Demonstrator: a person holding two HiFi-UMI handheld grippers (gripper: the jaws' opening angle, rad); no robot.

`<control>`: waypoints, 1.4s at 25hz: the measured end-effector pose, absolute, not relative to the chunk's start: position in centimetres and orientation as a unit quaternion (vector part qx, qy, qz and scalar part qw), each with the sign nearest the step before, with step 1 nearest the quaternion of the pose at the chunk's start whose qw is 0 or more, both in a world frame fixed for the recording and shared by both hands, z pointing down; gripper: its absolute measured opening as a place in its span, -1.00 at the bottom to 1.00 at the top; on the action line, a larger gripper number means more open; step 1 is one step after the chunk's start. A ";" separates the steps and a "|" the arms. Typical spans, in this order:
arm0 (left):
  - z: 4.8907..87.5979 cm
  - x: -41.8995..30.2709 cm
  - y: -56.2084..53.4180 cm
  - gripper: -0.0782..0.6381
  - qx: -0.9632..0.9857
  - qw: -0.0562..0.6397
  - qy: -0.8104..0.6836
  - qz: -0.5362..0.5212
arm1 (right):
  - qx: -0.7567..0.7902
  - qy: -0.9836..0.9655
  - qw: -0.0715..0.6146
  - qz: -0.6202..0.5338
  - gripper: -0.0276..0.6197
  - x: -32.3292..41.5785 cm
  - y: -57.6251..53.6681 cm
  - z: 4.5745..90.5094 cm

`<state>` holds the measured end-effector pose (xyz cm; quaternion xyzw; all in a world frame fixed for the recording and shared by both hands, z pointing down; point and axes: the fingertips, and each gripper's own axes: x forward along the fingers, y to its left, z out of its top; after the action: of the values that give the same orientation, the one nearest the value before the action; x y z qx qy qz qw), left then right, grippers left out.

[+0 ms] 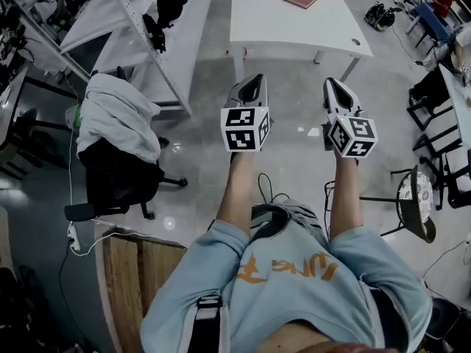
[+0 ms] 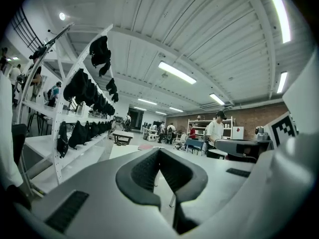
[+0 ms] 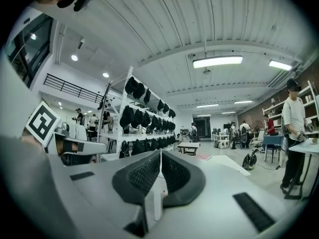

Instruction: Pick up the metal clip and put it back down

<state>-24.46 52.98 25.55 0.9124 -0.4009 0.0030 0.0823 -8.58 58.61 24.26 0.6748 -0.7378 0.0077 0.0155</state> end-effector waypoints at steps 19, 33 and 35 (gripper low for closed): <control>23.8 -29.9 48.5 -0.72 0.887 0.088 -0.452 -0.036 | 0.633 -0.774 0.022 -0.024 -0.82 -12.6 53.0 21.3; 21.0 -28.6 40.4 -0.72 0.883 0.042 -0.464 -0.058 | 0.627 -0.776 -0.021 -0.064 -0.82 -9.4 45.4 18.0; 21.3 -27.6 38.8 -0.72 0.884 0.042 -0.462 -0.056 | 0.626 -0.777 -0.020 -0.061 -0.82 -8.6 43.5 18.3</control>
<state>-27.59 38.75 21.26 0.8843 -0.4616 -0.0562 0.0424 -8.59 43.52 18.33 0.6262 -0.7771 -0.0609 -0.0199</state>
